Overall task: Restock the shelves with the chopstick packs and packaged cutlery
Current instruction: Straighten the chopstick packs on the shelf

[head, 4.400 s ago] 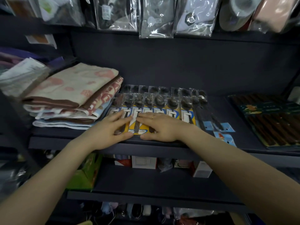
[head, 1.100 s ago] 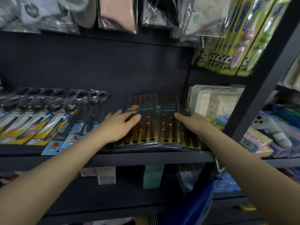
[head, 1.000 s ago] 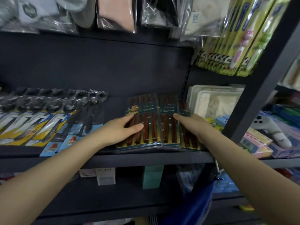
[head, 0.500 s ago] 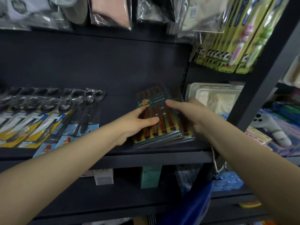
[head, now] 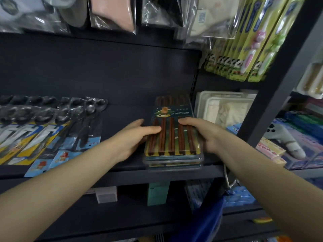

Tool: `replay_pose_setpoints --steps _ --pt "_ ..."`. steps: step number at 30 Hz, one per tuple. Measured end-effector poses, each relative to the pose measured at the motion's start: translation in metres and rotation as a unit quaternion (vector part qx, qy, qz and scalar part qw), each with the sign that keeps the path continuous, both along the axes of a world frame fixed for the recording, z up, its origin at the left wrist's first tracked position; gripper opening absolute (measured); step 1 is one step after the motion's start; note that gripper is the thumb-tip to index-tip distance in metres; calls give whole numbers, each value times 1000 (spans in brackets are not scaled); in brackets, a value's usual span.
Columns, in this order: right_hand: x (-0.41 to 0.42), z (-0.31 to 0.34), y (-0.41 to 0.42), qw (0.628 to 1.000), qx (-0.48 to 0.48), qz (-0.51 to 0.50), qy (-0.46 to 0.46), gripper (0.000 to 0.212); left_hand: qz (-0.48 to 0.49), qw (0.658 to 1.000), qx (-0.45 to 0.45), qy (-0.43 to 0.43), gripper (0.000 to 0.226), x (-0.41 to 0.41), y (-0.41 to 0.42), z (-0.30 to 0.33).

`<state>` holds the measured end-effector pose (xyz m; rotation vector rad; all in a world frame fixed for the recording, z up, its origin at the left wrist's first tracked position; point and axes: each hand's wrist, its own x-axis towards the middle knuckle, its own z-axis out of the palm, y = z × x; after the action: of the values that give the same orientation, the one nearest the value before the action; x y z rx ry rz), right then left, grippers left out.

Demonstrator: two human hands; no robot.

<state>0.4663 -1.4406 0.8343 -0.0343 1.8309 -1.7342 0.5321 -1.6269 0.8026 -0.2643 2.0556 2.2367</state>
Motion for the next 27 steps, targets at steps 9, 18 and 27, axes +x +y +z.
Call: replay_pose_setpoints --steps 9,18,27 --pt "31 -9 8 985 -55 53 153 60 67 982 -78 159 95 32 -8 14" --pt "20 25 -3 917 -116 94 369 61 127 939 -60 315 84 43 -4 47" --pt "14 18 -13 919 -75 48 383 68 105 929 -172 310 89 32 -12 42"
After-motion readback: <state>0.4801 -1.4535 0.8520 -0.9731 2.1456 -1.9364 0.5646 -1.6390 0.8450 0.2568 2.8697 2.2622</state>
